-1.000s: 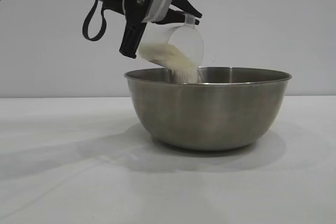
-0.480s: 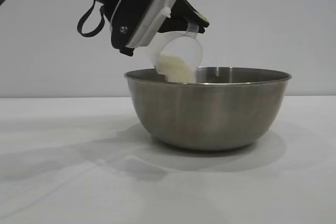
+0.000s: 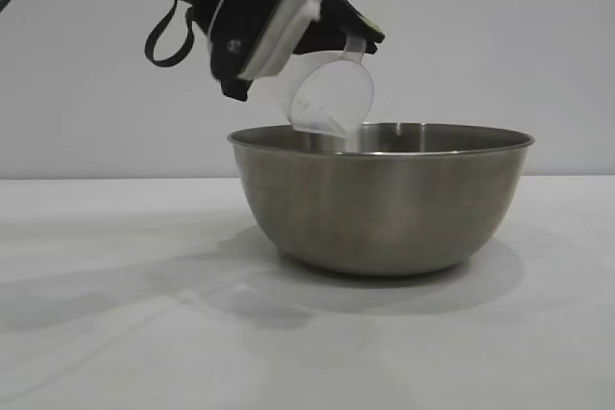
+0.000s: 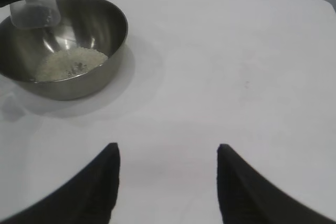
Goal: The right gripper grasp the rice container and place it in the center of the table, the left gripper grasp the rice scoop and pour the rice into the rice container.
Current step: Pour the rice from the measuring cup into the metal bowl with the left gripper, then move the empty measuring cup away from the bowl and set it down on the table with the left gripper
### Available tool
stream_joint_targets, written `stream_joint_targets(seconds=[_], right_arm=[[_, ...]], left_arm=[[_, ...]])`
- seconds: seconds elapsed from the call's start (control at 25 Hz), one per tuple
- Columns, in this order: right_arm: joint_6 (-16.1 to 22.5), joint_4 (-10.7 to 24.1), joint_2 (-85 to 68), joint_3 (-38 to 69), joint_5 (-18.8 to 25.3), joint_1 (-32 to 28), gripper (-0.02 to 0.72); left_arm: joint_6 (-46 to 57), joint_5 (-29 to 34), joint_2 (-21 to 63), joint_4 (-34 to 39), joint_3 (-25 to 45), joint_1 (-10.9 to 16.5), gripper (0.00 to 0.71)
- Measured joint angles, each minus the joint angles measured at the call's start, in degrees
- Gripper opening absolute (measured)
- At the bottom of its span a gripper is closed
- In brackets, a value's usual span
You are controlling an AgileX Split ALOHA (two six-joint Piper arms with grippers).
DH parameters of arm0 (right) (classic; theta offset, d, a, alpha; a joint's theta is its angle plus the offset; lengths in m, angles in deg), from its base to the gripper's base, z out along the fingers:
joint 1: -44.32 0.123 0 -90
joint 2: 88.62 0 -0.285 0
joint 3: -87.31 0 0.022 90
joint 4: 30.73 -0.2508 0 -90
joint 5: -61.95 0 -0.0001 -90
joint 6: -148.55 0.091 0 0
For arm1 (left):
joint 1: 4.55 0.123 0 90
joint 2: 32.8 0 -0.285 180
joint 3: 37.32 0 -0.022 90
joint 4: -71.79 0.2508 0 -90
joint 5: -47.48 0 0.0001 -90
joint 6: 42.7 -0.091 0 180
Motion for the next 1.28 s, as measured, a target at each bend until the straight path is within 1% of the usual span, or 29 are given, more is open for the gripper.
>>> stream_joint_targets(seconds=[0.08, 0.16, 0.24, 0.32, 0.4, 0.44, 0.52, 0.56, 0.64, 0.72, 0.8, 0.88, 0.92, 0.96, 1.04, 1.08, 1.28], right_arm=[[0.0, 0.0, 0.0, 0.0, 0.0, 0.0, 0.4], [0.0, 0.0, 0.0, 0.0, 0.0, 0.0, 0.4], [0.0, -0.3, 0.0, 0.0, 0.0, 0.0, 0.4], [0.0, -1.1, 0.0, 0.0, 0.0, 0.0, 0.4], [0.0, -1.3, 0.0, 0.0, 0.0, 0.0, 0.4], [0.0, -1.3, 0.0, 0.0, 0.0, 0.0, 0.4], [0.0, -1.3, 0.0, 0.0, 0.0, 0.0, 0.4], [0.0, -1.3, 0.0, 0.0, 0.0, 0.0, 0.4], [0.0, -1.3, 0.0, 0.0, 0.0, 0.0, 0.4], [0.0, -1.3, 0.0, 0.0, 0.0, 0.0, 0.4], [0.0, -1.3, 0.0, 0.0, 0.0, 0.0, 0.4], [0.0, -1.3, 0.0, 0.0, 0.0, 0.0, 0.4], [0.0, -1.3, 0.0, 0.0, 0.0, 0.0, 0.4], [0.0, -1.3, 0.0, 0.0, 0.0, 0.0, 0.4], [0.0, -1.3, 0.0, 0.0, 0.0, 0.0, 0.4], [0.0, -1.3, 0.0, 0.0, 0.0, 0.0, 0.4], [0.0, -1.3, 0.0, 0.0, 0.0, 0.0, 0.4]], left_arm=[[13.5, -0.9, 0.0, -10.0, 0.0, -0.1, 0.0], [24.8, -1.5, 0.0, -20.7, -0.1, -0.1, 0.0], [34.6, -1.7, 0.0, -32.3, -0.1, -0.1, 0.0], [42.9, -1.6, 0.4, -40.7, -0.1, -0.1, 0.0], [50.7, -1.6, 1.4, -48.0, -0.1, -0.1, 0.0], [53.8, -1.6, 1.9, -50.5, -0.1, -0.1, 0.0], [56.9, -1.7, 2.3, -55.0, -0.1, -0.1, 0.0], [57.5, -1.8, 2.3, -56.2, 0.2, 0.0, 0.0], [60.4, -3.1, 2.3, -56.3, 2.2, 1.3, 0.0], [67.0, -6.3, 2.3, -54.0, 5.8, 4.0, 0.0], [75.0, -9.7, 2.3, -46.8, 10.4, 8.9, 0.0], [79.9, -11.6, 2.3, -39.7, 13.9, 13.5, 0.0], [81.3, -12.3, 2.3, -37.1, 15.4, 15.3, 0.0], [82.1, -12.5, 2.3, -35.6, 16.7, 16.6, 0.0], [82.6, -13.6, 2.1, -34.3, 18.4, 18.0, 0.0], [82.6, -14.7, 1.7, -33.9, 18.9, 18.2, 0.0], [82.5, -21.1, -4.4, -32.0, 19.4, 18.4, 0.0]])
